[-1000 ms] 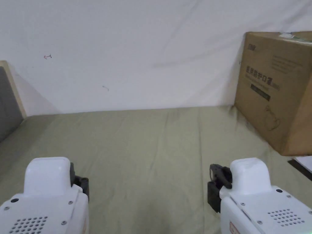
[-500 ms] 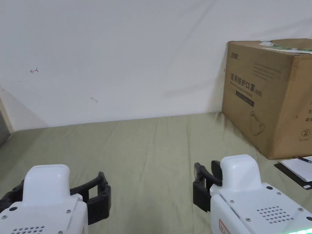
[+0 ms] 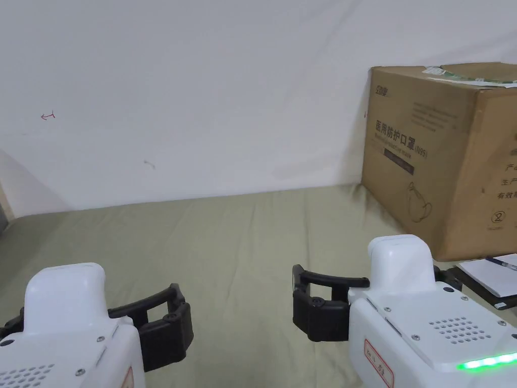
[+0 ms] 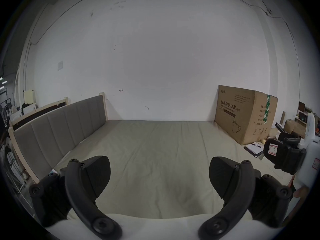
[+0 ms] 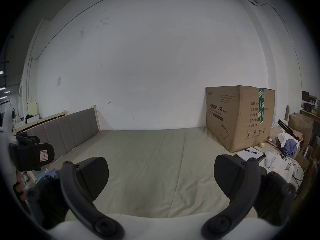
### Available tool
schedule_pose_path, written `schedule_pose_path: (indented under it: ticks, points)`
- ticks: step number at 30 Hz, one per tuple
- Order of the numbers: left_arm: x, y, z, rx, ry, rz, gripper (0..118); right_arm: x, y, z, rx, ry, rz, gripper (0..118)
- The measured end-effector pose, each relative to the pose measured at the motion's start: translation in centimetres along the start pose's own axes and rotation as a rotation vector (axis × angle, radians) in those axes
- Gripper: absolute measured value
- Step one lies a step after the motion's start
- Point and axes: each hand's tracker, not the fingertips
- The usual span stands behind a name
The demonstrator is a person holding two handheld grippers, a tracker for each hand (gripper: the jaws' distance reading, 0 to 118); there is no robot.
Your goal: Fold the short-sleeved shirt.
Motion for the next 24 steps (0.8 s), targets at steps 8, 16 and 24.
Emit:
schedule_pose_path:
  ticks: [8,16,24]
  points:
    - [0.5,0.1,-0.1,-0.009,0.020,0.017,114,-0.2,0.1,-0.2,-0.007,-0.006,0.013,118]
    - [0.7,0.5,-0.2,-0.003,0.034,-0.013,114,-0.1,0.0,-0.5,-0.024,-0.004,0.017,118]
    - [1.6,0.0,-0.4,0.059,0.051,-0.099,114,0.0,0.5,-0.4,-0.009,-0.006,0.015,118]
